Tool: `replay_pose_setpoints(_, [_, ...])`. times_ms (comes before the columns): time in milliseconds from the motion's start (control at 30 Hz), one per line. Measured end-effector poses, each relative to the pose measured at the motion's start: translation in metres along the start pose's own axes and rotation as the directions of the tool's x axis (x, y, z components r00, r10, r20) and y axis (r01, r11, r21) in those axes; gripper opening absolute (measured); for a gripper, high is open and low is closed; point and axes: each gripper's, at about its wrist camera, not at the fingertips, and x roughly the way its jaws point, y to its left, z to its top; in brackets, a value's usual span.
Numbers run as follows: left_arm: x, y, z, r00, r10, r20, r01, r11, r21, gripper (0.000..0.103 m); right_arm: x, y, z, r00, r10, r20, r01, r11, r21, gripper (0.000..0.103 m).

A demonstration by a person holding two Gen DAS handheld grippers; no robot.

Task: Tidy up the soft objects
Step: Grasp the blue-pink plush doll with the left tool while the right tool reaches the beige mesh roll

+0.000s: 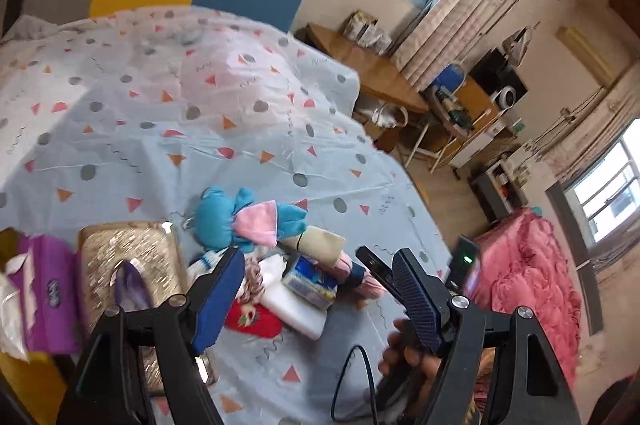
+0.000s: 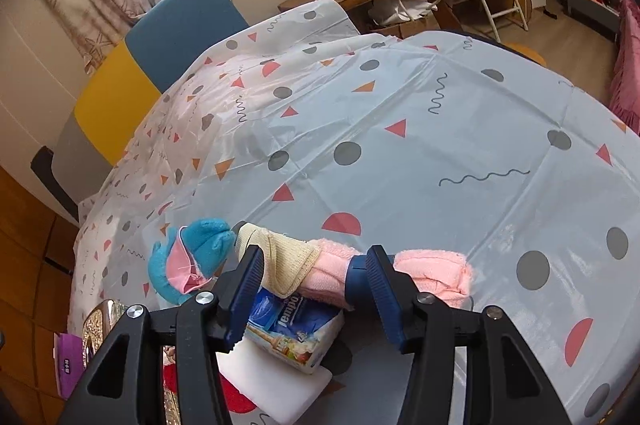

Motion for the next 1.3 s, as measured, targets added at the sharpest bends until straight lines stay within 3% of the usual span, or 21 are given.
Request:
replay_pose_setpoints(333, [0.109,0.028,0.026,0.98,0.023,-0.196,-0.061,0.979,-0.193,0.072,-0.002,-0.018,0.004,1.0,0.016,-0.015,-0.014,0.995,0.102,0.054])
replay_pose_setpoints(500, [0.151,0.055,0.028,0.958,0.086,-0.274,-0.17,0.94,-0.297,0.075,0.001,-0.017,0.003,0.997,0.06,-0.04,-0.055,0.992,0.117,0.054])
replay_pose_setpoints(567, [0.166,0.059,0.032,0.945,0.119,-0.304,-0.207,0.939,-0.276,0.085,-0.001,-0.016,0.003,0.997,0.065,-0.041,-0.06,0.992,0.112,0.054])
replay_pose_setpoints(767, [0.198,0.076,0.035,0.92,0.183,-0.348,-0.289,0.914,-0.284,0.087,0.001,-0.016,0.001,0.993,0.096,-0.067,-0.087,0.989,0.122,0.055])
replay_pose_setpoints(933, [0.214,0.075,0.043,0.911,0.24,-0.335,-0.315,0.93,-0.19,0.094,0.002,-0.018,0.001,0.992,0.101,-0.076,-0.09,0.987,0.135,0.055])
replay_pose_setpoints(1167, [0.216,0.079,0.049,0.877,0.333,-0.347,-0.382,0.921,-0.081,0.094,0.007,-0.015,-0.002,0.989,0.102,-0.109,-0.087,0.987,0.134,0.055])
replay_pose_setpoints(1200, [0.218,0.079,0.051,0.869,0.339,-0.359,-0.386,0.92,-0.065,0.094,0.007,-0.014,-0.002,0.988,0.102,-0.114,-0.087,0.988,0.126,0.055])
replay_pose_setpoints(1300, [0.217,0.072,0.053,0.864,0.36,-0.352,-0.374,0.927,0.028,0.072,0.009,-0.013,-0.003,0.988,0.095,-0.119,-0.081,0.99,0.118,0.055])
